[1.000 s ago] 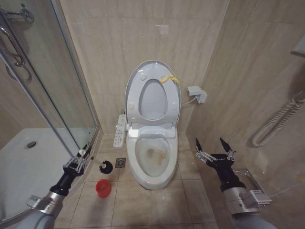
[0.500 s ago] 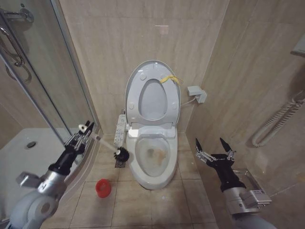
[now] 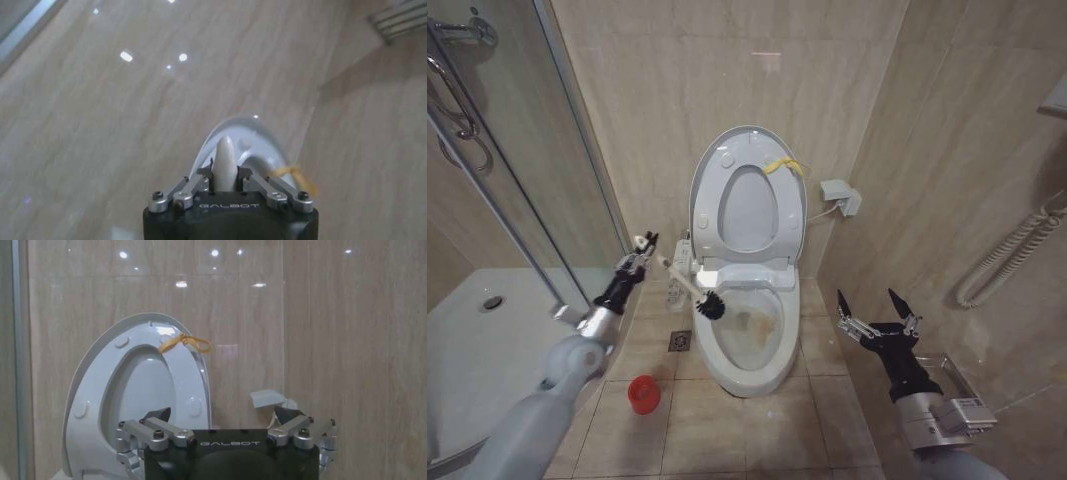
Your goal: Open the toilet lid, clean the toilet bowl with a toilet brush, close the toilet lid, and flush.
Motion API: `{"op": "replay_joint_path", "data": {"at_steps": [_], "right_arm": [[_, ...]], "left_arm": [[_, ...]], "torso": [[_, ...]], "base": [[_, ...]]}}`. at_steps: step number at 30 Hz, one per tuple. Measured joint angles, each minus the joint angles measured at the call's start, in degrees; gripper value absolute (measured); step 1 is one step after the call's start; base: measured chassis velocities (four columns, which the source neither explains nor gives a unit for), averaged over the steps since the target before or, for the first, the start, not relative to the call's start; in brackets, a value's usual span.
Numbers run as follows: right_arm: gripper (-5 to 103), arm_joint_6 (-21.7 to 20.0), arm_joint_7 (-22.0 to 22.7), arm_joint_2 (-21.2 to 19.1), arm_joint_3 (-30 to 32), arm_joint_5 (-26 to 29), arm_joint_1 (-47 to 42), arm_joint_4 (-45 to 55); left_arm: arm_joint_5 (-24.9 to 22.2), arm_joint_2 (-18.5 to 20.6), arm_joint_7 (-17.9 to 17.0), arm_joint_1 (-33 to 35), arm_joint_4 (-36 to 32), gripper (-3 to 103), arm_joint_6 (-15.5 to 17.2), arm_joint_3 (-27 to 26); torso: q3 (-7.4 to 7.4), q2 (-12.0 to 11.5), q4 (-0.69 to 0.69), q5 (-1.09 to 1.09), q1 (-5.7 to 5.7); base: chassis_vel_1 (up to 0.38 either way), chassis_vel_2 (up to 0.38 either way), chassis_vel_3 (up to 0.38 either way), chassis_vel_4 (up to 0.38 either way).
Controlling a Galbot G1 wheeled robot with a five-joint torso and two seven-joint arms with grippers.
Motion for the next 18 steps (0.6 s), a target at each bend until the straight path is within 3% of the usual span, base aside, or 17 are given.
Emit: {"op": "replay_joint_path", "data": {"at_steps": [5,9,18], "right_arm": [[100,0.0,0.0,0.0,0.0,0.0,0.0,0.0],[100,0.0,0.0,0.0,0.0,0.0,0.0,0.0],[100,0.0,0.0,0.0,0.0,0.0,0.0,0.0]], "left_arm": [[0.3,-6.2,-3.9,-9.3,12.5,22,-4.4,11.2],[0.7,-10.1,-4.8,-13.0,18.8,22,-6.5,14.9],[0.1,-15.2,-7.1,-16.2,27.2,22,-9.4,17.5]], "torso": [[0.0,0.0,-0.04,0.01,0.0],[0.0,0.0,-0.04,0.01,0.0],[-0.01,0.0,-0.01,0.02,0.0]], "base": [[0.0,0.0,0.0,0.0],[0.0,0.0,0.0,0.0],[0.0,0.0,0.0,0.0]]}}
